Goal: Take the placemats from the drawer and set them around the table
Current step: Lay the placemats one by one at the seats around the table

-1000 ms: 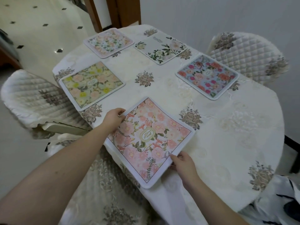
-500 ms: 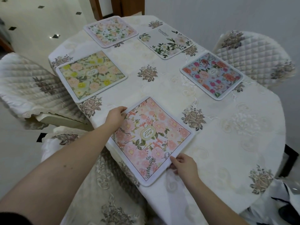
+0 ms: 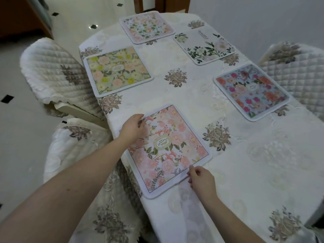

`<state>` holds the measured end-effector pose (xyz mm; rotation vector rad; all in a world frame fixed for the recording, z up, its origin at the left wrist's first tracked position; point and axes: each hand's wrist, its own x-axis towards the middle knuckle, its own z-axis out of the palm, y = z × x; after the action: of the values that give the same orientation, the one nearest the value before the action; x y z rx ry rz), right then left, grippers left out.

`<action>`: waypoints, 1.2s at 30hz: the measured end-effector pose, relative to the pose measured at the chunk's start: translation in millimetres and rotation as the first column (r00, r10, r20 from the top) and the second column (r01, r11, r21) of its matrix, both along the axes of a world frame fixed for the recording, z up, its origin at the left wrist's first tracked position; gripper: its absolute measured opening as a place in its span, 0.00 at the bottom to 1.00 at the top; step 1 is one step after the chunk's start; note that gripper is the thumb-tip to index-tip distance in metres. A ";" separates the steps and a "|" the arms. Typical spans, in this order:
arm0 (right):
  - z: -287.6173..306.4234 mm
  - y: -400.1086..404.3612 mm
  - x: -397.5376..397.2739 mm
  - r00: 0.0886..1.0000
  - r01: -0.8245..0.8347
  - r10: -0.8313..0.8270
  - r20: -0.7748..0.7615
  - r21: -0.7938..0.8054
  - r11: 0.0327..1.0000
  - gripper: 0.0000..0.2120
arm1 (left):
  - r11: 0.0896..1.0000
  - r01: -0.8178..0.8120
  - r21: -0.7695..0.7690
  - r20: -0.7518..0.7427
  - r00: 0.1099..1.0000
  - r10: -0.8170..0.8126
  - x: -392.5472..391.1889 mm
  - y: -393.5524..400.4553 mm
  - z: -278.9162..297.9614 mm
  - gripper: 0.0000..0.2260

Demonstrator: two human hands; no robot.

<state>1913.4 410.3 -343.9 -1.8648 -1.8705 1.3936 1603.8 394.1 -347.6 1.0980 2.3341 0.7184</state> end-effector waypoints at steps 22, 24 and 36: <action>-29.9 86.9 -196.1 0.530 -0.819 0.808 0.256 0.402 0.409 0.24 | 0.994 -0.085 -0.064 -0.385 0.921 0.054 33.5 -12.5 -43.6 0.30; -43.3 87.8 -202.3 0.435 -0.869 0.819 0.375 0.412 0.273 0.26 | 0.991 -0.085 -0.106 -0.400 0.916 0.036 36.9 -13.0 -53.6 0.29; -56.5 101.0 -202.1 0.414 -0.878 0.762 0.498 0.438 0.191 0.28 | 0.975 -0.164 -0.151 -0.467 0.881 0.076 40.0 -13.8 -64.2 0.26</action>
<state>1711.3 511.3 -400.4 -0.5001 -3.1294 0.4168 1643.8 380.4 -411.8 1.1401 2.8214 0.2838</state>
